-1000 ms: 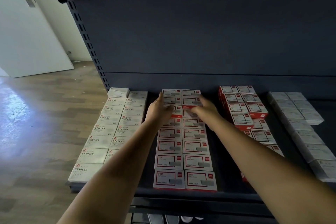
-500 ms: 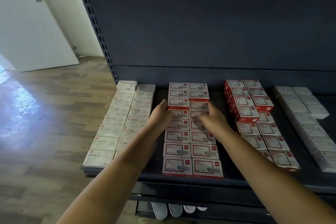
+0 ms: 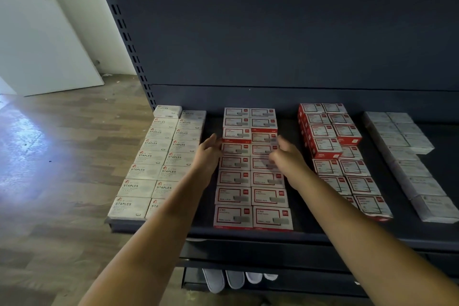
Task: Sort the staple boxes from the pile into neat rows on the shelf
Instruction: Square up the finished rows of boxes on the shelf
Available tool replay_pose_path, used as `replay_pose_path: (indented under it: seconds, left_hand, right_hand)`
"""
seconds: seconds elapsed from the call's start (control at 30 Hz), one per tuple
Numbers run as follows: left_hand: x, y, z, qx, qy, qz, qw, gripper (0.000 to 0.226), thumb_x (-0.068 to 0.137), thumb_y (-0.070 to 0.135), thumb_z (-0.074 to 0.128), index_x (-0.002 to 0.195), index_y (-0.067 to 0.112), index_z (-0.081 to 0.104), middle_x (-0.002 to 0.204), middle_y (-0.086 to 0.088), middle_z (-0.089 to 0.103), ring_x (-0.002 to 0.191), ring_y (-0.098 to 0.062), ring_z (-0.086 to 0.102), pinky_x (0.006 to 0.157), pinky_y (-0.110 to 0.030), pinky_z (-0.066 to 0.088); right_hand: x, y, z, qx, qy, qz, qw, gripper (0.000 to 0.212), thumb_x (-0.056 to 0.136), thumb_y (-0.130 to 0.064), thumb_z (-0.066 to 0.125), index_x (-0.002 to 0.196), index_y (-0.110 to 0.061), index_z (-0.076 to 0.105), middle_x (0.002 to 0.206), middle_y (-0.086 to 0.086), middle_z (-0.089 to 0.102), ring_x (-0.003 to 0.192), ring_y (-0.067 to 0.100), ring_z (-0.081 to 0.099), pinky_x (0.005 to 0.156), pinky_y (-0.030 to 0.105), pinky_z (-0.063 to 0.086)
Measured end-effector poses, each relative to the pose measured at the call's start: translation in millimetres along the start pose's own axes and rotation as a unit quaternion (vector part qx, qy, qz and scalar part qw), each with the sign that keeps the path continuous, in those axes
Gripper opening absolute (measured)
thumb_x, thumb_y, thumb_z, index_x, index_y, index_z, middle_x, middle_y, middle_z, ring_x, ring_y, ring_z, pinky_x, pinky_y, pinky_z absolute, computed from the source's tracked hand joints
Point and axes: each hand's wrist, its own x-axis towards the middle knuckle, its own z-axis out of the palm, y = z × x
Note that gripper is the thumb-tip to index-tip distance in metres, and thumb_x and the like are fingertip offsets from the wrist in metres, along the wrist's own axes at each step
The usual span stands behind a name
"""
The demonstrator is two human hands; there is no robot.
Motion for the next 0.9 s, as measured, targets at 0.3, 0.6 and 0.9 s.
replay_pose_path:
  seconds: [0.3, 0.6, 0.9]
  left_hand:
    - [-49.1, -32.4, -21.4, 0.4, -0.081, 0.259, 0.875, 0.033, 0.093, 0.008, 0.05, 0.125, 0.013, 0.057, 0.127, 0.007, 0.052, 0.11, -0.009, 0.054, 0.089, -0.016, 0.048]
    - [-89.7, -63.0, -47.5, 0.568, -0.118, 0.35, 0.735, 0.074, 0.081, 0.057, 0.049, 0.131, 0.002, 0.05, 0.142, -0.017, 0.043, 0.136, -0.028, 0.033, 0.107, -0.041, 0.037]
    - [-97.4, -62.0, -46.4, 0.596, -0.103, 0.229, 0.763, 0.081, 0.089, 0.049, 0.053, 0.149, 0.011, 0.015, 0.155, -0.003, 0.022, 0.144, -0.017, 0.009, 0.113, -0.028, 0.018]
  right_hand:
    - [-47.9, 32.2, -0.5, -0.296, -0.074, -0.184, 0.934, 0.057, 0.094, -0.029, 0.051, 0.145, -0.014, 0.03, 0.153, -0.001, 0.018, 0.142, 0.015, 0.012, 0.114, 0.03, 0.016]
    - [-96.9, 57.9, 3.8, -0.417, -0.094, -0.198, 0.882, 0.081, 0.086, -0.052, 0.053, 0.148, -0.016, 0.017, 0.156, -0.004, -0.011, 0.144, 0.013, -0.006, 0.117, 0.033, 0.007]
    - [-120.4, 73.5, 6.5, -0.243, 0.026, -0.135, 0.96, 0.058, 0.086, -0.025, 0.065, 0.138, -0.014, 0.043, 0.136, -0.002, 0.05, 0.118, 0.01, 0.049, 0.103, 0.027, 0.038]
